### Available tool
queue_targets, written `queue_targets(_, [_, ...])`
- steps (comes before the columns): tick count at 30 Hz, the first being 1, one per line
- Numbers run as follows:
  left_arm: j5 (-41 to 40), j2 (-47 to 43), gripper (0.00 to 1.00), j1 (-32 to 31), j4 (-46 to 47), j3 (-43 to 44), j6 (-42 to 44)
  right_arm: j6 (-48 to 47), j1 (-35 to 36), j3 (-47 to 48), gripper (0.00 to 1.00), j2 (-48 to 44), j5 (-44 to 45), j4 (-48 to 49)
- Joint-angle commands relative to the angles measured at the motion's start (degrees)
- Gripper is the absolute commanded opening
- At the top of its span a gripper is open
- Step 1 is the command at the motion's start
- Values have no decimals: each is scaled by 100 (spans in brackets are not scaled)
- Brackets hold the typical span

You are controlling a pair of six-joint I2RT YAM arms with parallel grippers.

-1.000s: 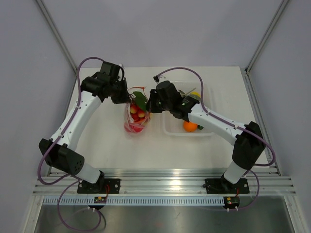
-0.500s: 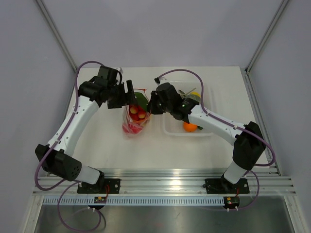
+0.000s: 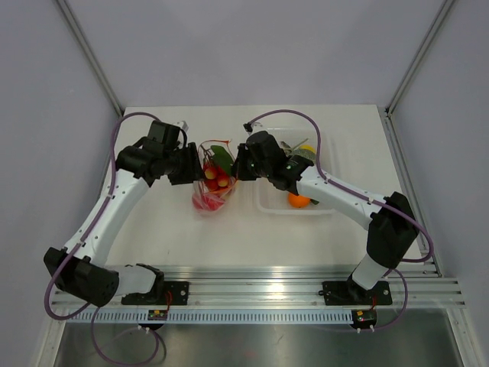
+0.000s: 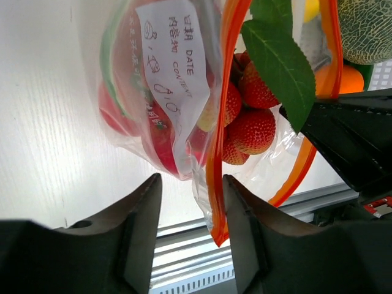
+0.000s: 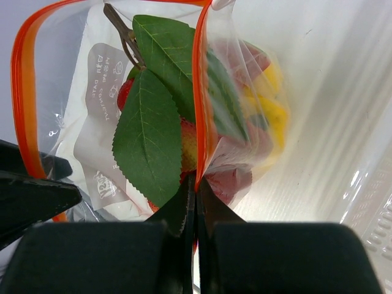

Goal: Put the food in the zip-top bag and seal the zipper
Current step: Adjust the zipper food storage bag at the center of the board.

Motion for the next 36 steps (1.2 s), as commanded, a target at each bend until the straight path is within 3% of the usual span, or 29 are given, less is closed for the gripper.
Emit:
queue_targets(1, [64, -278, 45, -49, 298, -322, -174, 61, 57, 114, 0, -245, 79, 346])
queue_targets(5, [213, -287, 23, -85, 517, -570, -332, 79, 66, 122, 0, -254, 61, 355])
queue_targets(8, [222, -165, 0, -85, 422, -413, -324, 105, 57, 140, 0, -271, 61, 329])
queue_targets(14, [73, 38, 0, -76, -78, 439, -43, 167, 188, 26, 0, -640, 306, 347])
queue_targets(19, [64, 530, 0, -76, -685, 2029, 265, 158, 391, -97, 0, -1106, 869, 461])
queue_targets(21, [64, 600, 0, -67, -756, 2294, 362, 175, 434, -290, 0, -1185, 913, 636])
queue_targets(24, [231, 583, 0, 47, -660, 2007, 432, 176, 444, -475, 4, -1177, 834, 566])
queue_targets(26, [415, 522, 0, 100, -467, 1497, 484, 132, 444, -702, 16, -1220, 730, 662])
queue_targets(29, [688, 443, 0, 100, -195, 987, 633, -70, 435, -687, 43, -1265, 729, 480])
queue_targets(32, [741, 416, 0, 100, -98, 784, 713, -360, 417, -459, 52, -1221, 1052, 58])
queue_targets(36, [732, 355, 0, 100, -106, 696, 731, -545, 128, -282, 54, -1177, 879, -295])
